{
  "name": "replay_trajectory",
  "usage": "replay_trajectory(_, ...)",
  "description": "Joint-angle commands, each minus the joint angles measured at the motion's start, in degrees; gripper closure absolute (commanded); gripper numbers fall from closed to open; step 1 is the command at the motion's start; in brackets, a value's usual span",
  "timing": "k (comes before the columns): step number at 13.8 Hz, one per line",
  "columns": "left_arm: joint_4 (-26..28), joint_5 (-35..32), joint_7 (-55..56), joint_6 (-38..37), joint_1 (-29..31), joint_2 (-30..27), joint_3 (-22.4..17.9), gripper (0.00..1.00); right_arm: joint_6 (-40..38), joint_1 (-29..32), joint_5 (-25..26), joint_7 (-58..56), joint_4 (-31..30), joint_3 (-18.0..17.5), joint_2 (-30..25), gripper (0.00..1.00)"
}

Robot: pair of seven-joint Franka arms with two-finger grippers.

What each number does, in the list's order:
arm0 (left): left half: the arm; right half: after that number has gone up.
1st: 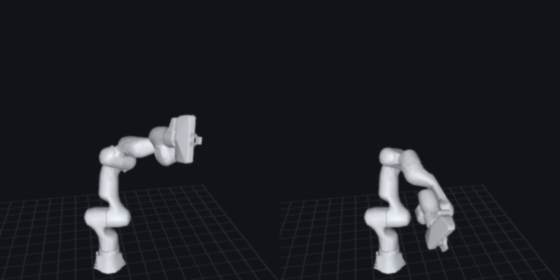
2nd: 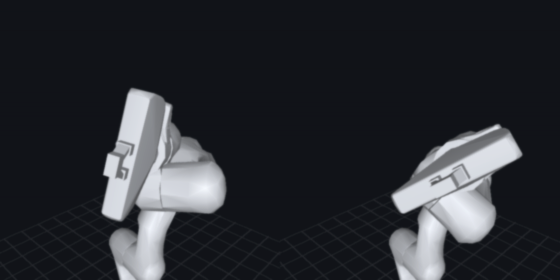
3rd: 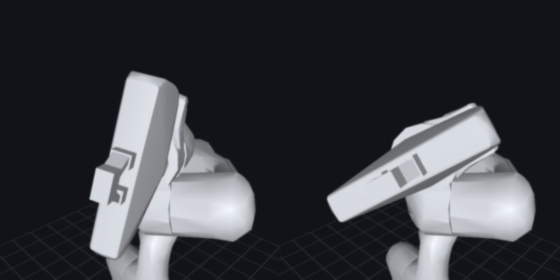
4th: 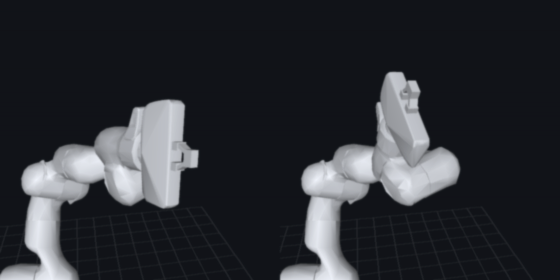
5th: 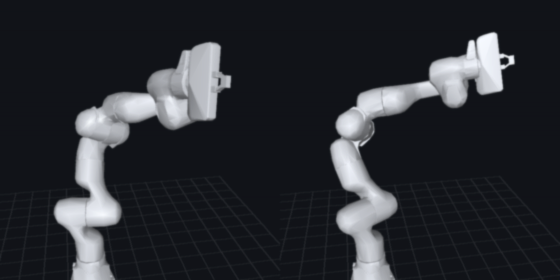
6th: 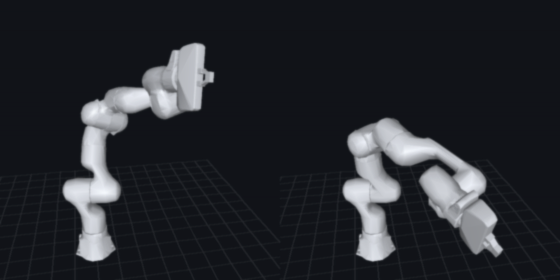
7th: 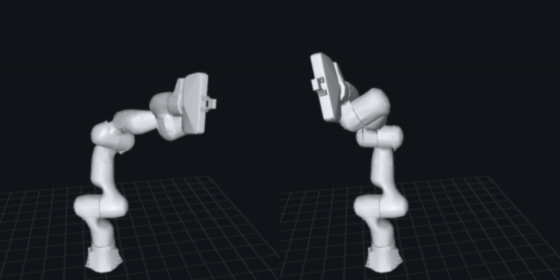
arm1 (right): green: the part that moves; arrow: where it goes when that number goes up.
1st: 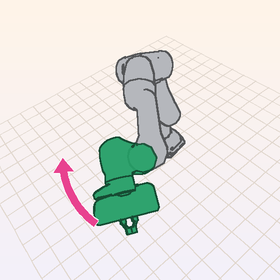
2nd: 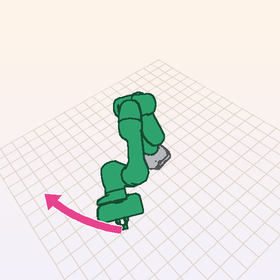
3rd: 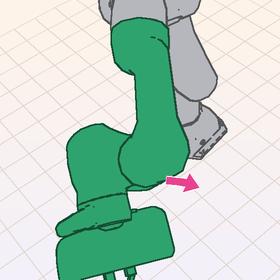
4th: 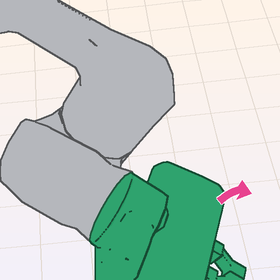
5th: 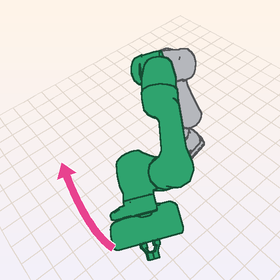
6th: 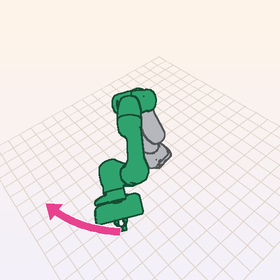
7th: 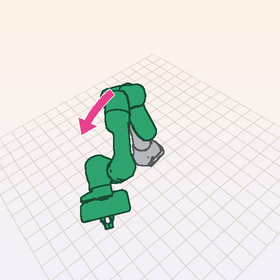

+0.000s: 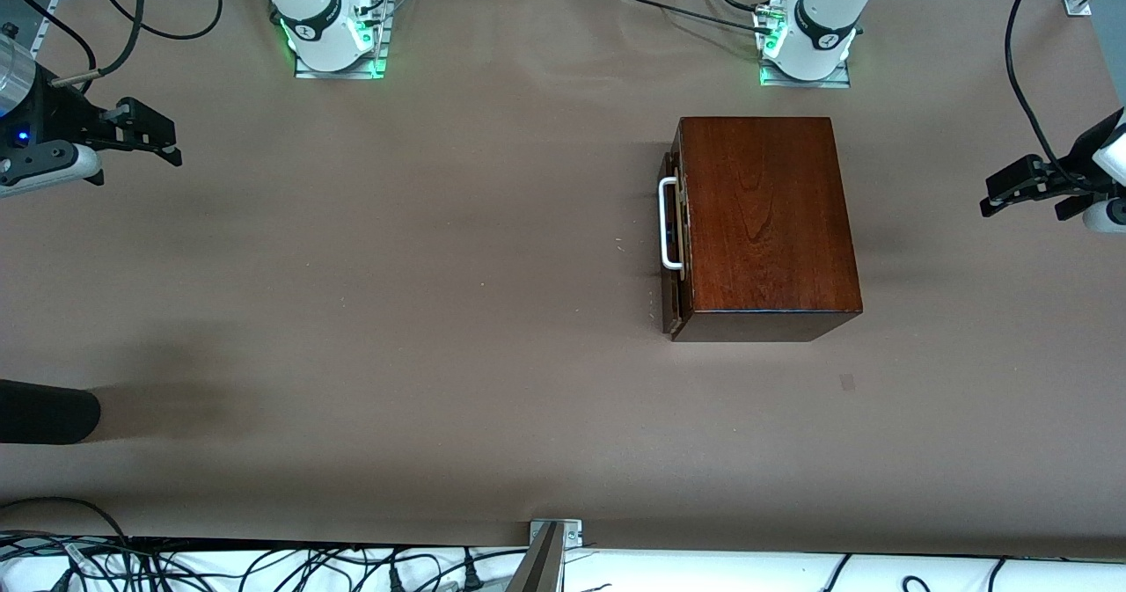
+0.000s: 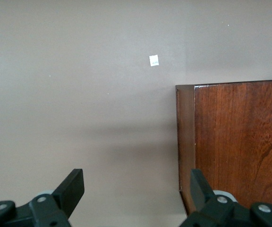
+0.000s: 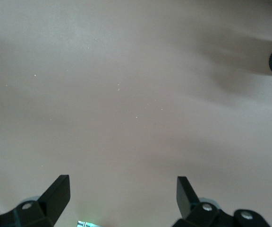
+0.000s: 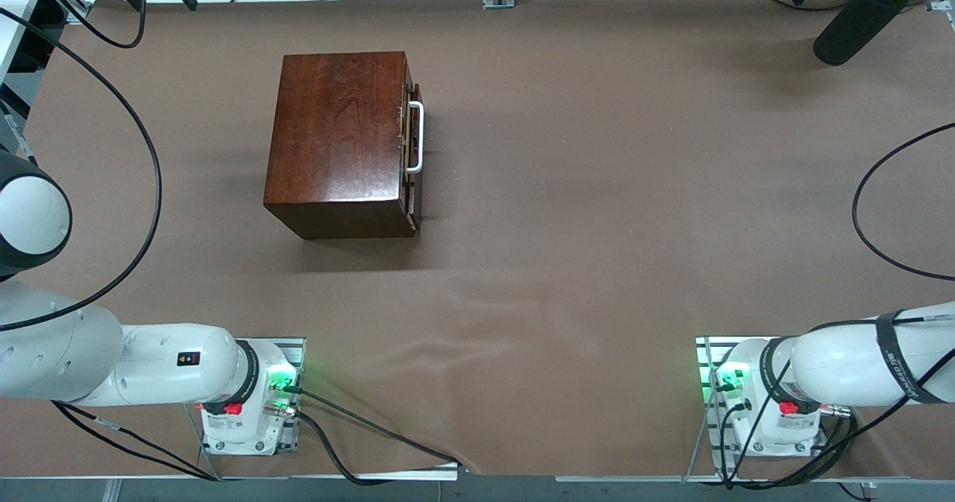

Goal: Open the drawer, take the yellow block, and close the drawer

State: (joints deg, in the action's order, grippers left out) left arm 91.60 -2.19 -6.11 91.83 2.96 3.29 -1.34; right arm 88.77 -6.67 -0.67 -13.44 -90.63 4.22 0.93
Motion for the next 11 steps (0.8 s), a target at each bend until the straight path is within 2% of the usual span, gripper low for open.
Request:
replay_trajectory(1,-1.43,1.40,-1.62,-1.31,-0.24,0.49,-0.33,0.00,-1.15,0.60,-0.91,0.17,0.54,-0.53,-0.31,0.00)
replay_trajectory(11,-1.43,1.14,-1.45,-1.83,-1.29,1.10,-0.41,0.00,-1.15,0.60,-0.91,0.00,0.54,-0.36,-0.31,0.00)
